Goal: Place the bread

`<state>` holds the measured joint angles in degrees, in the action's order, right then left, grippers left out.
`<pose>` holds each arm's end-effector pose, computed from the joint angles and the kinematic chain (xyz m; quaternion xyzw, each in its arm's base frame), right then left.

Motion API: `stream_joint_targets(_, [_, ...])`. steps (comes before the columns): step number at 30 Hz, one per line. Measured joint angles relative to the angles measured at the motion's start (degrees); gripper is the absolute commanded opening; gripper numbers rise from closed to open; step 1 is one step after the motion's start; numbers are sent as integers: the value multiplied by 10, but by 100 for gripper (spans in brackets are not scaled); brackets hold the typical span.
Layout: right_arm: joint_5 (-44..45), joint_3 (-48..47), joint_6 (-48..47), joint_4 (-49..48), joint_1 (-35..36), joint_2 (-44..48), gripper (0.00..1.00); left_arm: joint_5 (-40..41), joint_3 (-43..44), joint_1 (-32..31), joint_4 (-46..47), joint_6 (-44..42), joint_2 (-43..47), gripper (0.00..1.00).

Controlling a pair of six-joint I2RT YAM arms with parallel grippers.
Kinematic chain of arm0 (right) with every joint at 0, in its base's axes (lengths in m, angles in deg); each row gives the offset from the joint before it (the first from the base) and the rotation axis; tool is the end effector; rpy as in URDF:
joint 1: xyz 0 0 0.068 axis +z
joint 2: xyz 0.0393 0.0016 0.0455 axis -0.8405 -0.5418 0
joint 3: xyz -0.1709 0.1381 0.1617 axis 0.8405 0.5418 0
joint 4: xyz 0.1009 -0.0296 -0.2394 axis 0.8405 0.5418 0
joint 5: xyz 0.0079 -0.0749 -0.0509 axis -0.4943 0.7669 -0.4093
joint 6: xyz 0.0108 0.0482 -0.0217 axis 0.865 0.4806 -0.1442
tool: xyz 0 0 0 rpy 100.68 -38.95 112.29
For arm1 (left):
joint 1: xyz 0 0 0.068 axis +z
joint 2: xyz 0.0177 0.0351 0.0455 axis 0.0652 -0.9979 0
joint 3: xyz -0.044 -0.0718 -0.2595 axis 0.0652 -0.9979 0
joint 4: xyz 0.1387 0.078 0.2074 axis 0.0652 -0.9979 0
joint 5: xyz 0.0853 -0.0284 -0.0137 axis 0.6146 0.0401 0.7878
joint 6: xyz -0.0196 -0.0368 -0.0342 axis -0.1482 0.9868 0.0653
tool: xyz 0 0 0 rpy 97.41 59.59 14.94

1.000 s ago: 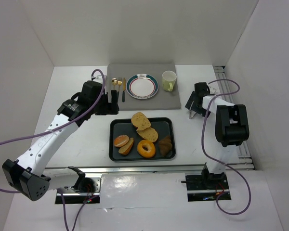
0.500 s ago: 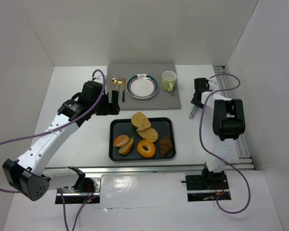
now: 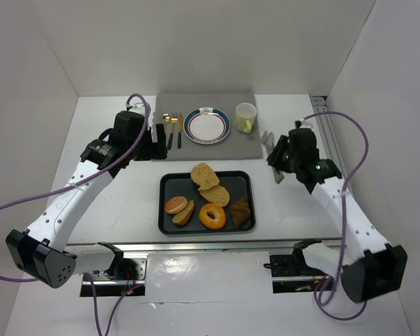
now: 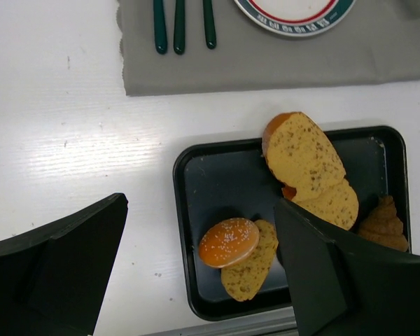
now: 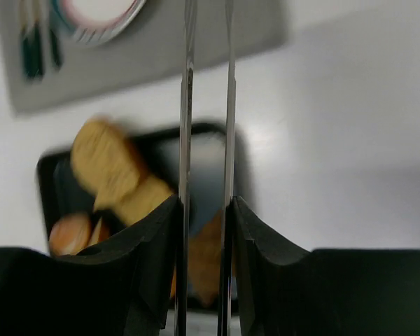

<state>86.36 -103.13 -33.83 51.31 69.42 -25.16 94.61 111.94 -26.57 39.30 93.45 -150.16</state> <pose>0.2308 0.0465 0.3073 0.1599 0.8882 0.1145 0.4153 0.2433 -0.0953 0.3714 -0.0615 0.8896 -0.1055 0.4400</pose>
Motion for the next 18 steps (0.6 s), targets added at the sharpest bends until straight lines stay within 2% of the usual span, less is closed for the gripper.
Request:
stream_joint_targets(5, [-74, 10, 27, 70, 144, 72, 44, 0, 7, 18, 0, 0, -9, 99])
stream_joint_targets(7, [-95, 1, 31, 92, 181, 64, 50, 0, 8, 23, 0, 0, -11, 99])
stream_joint_targets(10, [-110, -24, 28, 105, 225, 18, 52, 0, 8, 28, 0, 0, -11, 99])
stream_joint_targets(13, [-115, -33, 24, 106, 246, -24, 54, -1, 8, 30, 0, 0, -11, 99])
stream_joint_targets(18, [-125, -33, 17, 106, 240, -55, 56, -1, 8, 31, 0, 0, -11, 99])
